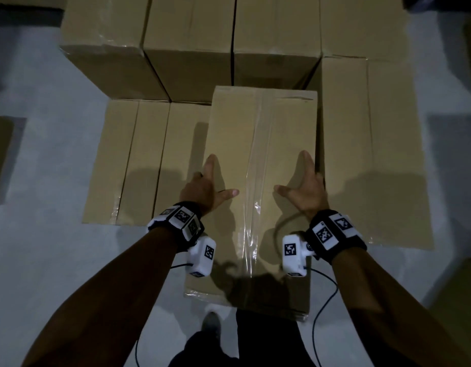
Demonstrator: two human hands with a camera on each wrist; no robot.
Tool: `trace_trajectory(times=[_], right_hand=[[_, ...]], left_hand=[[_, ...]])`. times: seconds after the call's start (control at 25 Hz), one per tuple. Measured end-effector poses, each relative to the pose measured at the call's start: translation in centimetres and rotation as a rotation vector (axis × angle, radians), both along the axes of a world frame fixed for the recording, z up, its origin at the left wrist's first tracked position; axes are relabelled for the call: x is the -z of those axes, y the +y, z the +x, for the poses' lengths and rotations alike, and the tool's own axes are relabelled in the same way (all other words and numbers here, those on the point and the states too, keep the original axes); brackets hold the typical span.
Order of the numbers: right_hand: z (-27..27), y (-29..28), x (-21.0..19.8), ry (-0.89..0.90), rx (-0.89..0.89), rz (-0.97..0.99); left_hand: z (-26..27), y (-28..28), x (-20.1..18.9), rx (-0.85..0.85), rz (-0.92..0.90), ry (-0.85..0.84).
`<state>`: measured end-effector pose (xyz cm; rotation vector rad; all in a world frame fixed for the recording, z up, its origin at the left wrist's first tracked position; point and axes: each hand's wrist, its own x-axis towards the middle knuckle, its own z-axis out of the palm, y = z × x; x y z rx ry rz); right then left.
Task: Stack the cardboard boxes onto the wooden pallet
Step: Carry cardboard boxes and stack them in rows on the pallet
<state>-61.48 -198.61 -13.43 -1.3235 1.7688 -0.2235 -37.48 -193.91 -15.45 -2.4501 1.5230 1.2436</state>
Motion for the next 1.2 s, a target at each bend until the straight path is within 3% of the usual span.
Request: trace_trajectory(times=[0.32, 0.88, 1.2], right_hand=[[0.1, -4.7, 3.6, 0.039, -0.012, -0.009], [-0.7, -6.1, 4.6, -0.019, 0.036, -0.037], [-0.6, -5.5, 5.0, 0.073, 0.013, -0.041]], left_hand=[[0.1, -3.9, 3.9, -0.049, 0.022, 0.079], [-1.5, -5.2, 3.1, -0.035, 0.031, 0.007], [-1.8, -5.6, 4.0, -0.003, 0.04, 0.005]])
